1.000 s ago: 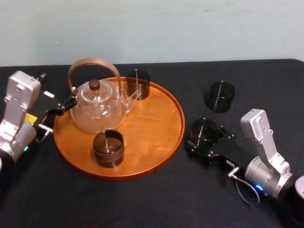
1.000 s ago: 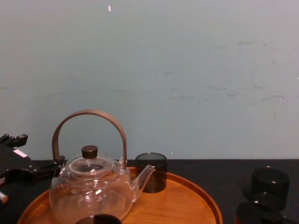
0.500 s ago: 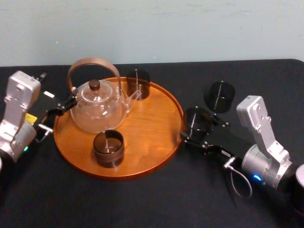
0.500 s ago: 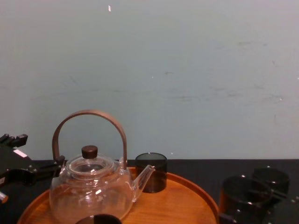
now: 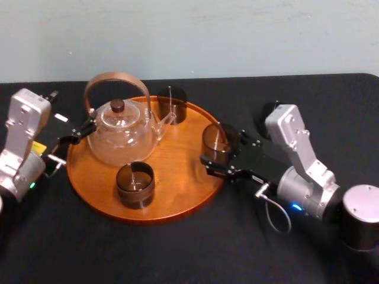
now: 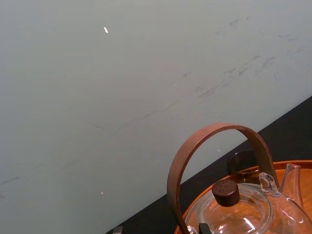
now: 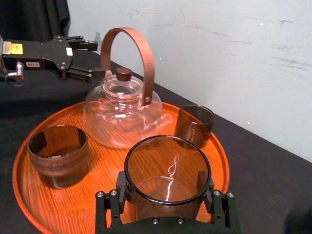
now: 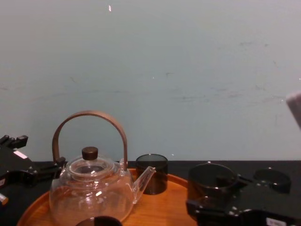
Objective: Pick up the glass from the table and place it on the tray.
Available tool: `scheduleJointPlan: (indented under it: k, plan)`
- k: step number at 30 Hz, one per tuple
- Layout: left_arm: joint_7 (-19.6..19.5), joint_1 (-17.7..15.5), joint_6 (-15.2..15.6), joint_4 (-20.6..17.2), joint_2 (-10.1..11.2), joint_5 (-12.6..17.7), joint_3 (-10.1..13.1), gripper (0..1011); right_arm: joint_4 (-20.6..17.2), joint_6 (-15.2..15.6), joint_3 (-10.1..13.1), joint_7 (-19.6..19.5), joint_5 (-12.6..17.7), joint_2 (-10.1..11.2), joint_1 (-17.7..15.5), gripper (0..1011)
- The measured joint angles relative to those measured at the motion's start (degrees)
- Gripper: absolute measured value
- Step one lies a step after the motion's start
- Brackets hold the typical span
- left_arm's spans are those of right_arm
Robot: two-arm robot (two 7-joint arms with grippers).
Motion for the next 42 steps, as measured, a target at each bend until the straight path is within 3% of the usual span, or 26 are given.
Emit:
scheduleJointPlan:
  k: [12,23,42]
  plan:
    - [0.00,0.00,0.00,0.00,0.00,0.00,0.00,1009,3.79,0.20,-3.39,0.47,-1.10,-2.85,3.70,908]
    - [0.00,0.00,0.00,0.00,0.00,0.00,0.00,1010,6.12,-0.33,-5.89,0.98,-2.03,-4.41,4.59,908]
    - [0.00,0.00,0.00,0.00,0.00,0.00,0.00,1010,9.89,-2.19,-6.47,1.31,-2.12,-5.31,4.48,908]
